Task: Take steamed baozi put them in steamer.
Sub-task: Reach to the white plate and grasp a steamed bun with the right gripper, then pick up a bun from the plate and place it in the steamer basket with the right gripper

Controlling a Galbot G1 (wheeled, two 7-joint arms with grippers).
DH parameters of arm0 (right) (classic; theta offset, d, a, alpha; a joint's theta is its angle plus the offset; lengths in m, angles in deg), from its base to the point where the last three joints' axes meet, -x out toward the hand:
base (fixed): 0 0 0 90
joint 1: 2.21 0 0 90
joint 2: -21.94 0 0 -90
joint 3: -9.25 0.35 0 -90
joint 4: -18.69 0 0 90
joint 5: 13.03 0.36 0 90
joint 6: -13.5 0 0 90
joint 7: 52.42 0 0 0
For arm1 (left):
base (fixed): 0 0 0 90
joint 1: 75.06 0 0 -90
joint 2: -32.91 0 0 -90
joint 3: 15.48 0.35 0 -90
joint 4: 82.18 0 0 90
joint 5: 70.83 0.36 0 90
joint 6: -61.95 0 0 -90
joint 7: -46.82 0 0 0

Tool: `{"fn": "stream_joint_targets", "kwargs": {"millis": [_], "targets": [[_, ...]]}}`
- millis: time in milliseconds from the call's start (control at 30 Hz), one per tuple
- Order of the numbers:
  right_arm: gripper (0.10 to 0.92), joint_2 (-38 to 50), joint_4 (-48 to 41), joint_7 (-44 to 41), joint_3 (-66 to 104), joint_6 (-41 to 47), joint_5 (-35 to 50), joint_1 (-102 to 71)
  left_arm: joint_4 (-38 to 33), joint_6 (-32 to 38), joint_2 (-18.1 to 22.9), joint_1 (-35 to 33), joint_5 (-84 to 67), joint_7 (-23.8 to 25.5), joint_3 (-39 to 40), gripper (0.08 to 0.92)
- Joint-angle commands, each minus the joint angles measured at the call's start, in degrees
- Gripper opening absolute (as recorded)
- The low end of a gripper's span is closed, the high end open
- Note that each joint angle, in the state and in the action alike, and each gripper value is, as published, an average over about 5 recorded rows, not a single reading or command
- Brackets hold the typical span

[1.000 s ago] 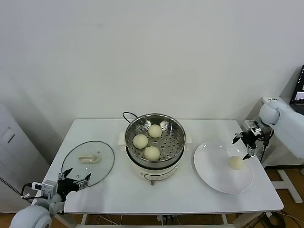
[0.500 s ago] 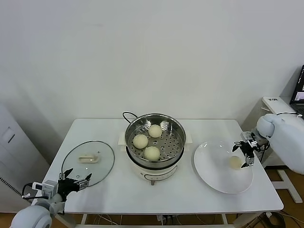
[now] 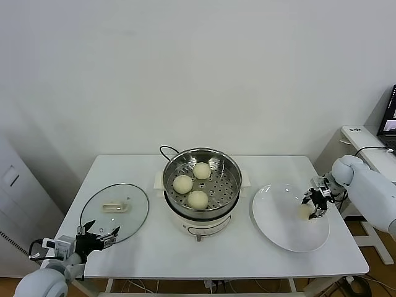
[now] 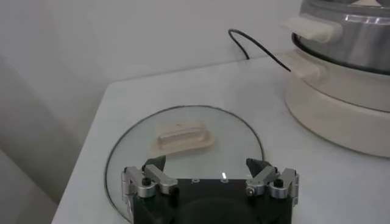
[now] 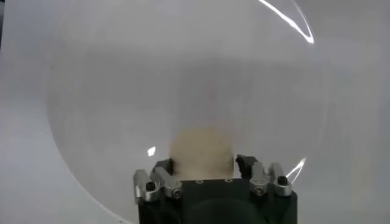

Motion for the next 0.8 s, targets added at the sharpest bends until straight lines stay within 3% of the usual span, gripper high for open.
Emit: {"fn": "stream_joint_targets", "kwargs": {"millis": [33,400,567,800], "targets": [[0.457,2.67,3.81,-1.63,-5.65,2.82,6.91,3.76,-0.19,-0.21,-0.08,-0.09,0.01,-0.14,-0.18,0.823],[0.443,9.6,21.99,-3.09,-39.44,17.38,35.36,31.41,-0.65,-0.36,-0.13,-0.45,0.01,-0.26,-0.41,0.823],[0.446,6.47,28.96,-2.69,-53.05,25.18,45.72,45.98,-0.64,-0.37,-0.19,-0.32,0.02,-0.25,-0.26,0.823],[0.449,-2.07,31.11,-0.95,-59.72,32.98,55.98,54.13,-0.6,-0.48,-0.37,0.05,0.23,-0.23,0.48,0.823]]}}
